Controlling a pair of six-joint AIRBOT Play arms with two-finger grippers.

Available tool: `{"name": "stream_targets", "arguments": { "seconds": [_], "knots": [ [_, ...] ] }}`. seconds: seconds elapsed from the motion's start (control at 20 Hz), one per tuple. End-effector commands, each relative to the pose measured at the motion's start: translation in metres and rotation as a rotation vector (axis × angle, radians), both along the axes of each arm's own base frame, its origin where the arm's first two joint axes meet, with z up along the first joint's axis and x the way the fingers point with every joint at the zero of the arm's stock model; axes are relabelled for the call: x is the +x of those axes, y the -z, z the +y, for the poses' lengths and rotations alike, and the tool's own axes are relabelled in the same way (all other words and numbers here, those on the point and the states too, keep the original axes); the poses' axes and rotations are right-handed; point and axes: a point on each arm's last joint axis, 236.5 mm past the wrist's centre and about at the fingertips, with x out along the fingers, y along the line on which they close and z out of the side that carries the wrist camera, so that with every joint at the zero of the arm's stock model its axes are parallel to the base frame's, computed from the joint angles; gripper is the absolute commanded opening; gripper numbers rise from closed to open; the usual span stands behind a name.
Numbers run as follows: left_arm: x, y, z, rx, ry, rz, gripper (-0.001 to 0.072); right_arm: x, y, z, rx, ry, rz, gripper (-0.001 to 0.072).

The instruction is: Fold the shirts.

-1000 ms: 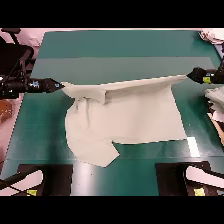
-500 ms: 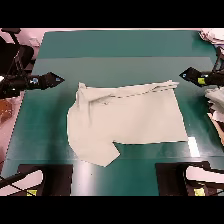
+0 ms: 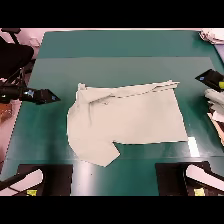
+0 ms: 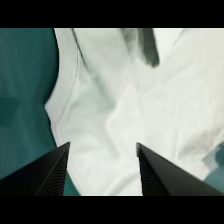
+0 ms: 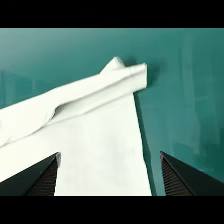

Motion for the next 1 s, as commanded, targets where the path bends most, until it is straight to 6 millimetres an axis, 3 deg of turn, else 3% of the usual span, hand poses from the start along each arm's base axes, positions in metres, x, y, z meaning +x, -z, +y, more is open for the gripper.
{"name": "stream_targets", "arguments": {
  "seconds": [0.0,0.1,0.2,0.35,0.4,0.45,0.5,0.7,0.95],
  "knots": [
    [-0.047,-0.012,0.000,0.059,0.030,0.049,0.0485,-0.038,-0.013,-0.002,0.022,0.020,0.025,0.0691],
    [-0.072,-0.003,0.009,0.120,-0.037,0.094,0.0481,-0.052,-0.006,0.007,0.035,0.032,0.037,0.0690],
    [-0.096,0.021,0.016,0.155,-0.120,0.179,0.0480,-0.072,0.011,0.024,0.072,0.009,0.090,0.0691],
    [-0.126,0.063,-0.009,0.041,-0.152,0.312,0.0484,-0.095,0.039,0.042,0.119,0.006,0.150,0.0691],
    [-0.129,0.073,-0.019,-0.008,-0.162,0.321,0.0525,-0.099,0.046,0.046,0.129,0.009,0.162,0.0691],
    [-0.130,0.084,-0.027,-0.051,-0.189,0.332,0.0651,-0.103,0.052,0.049,0.137,0.012,0.171,0.0691],
    [-0.132,0.094,-0.029,-0.064,-0.215,0.342,0.0685,-0.105,0.057,0.051,0.146,0.013,0.182,0.0691],
    [-0.141,0.123,-0.027,-0.058,-0.278,0.367,0.0686,-0.108,0.060,0.053,0.157,0.008,0.192,0.0691],
    [-0.143,0.133,-0.032,-0.090,-0.320,0.380,0.0685,-0.108,0.060,0.054,0.158,0.008,0.193,0.0691]
  ]
}}
